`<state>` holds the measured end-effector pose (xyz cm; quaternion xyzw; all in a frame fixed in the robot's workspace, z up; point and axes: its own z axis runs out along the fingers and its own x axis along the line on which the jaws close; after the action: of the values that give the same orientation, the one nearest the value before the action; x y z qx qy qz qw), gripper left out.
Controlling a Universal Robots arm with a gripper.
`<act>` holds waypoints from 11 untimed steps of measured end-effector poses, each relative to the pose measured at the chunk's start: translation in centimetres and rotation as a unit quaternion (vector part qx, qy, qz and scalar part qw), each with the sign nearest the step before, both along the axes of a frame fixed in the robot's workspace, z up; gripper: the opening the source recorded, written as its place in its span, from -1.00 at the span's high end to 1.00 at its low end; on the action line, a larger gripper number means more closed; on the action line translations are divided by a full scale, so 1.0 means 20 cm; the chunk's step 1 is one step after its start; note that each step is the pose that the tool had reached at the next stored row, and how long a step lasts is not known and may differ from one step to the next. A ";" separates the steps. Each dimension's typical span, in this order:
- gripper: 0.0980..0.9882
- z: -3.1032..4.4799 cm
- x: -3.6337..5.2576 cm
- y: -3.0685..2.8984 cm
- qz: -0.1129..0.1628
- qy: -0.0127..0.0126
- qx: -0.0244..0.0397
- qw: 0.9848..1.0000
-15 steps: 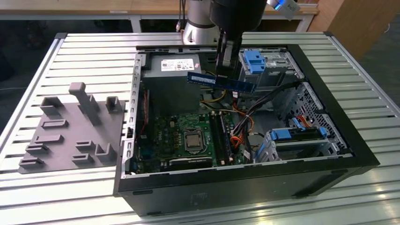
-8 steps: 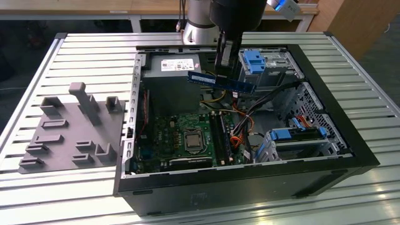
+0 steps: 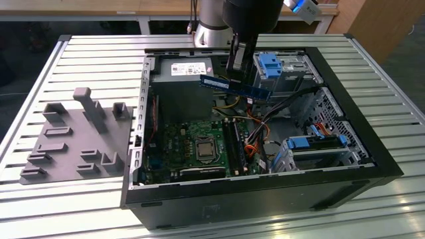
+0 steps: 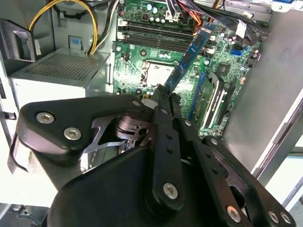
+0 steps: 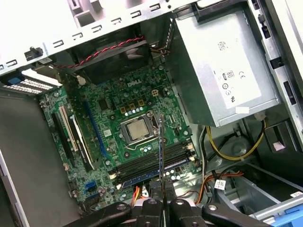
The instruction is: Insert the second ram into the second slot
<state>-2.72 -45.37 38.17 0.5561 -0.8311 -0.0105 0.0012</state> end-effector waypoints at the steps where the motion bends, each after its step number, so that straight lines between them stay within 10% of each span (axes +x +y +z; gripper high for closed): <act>1: 0.92 0.000 0.000 0.000 -0.003 0.000 0.000 1.000; 11: 0.92 0.000 0.000 0.000 -0.035 0.000 0.000 0.999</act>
<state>-2.72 -45.37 38.17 0.5269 -0.8498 -0.0103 0.0010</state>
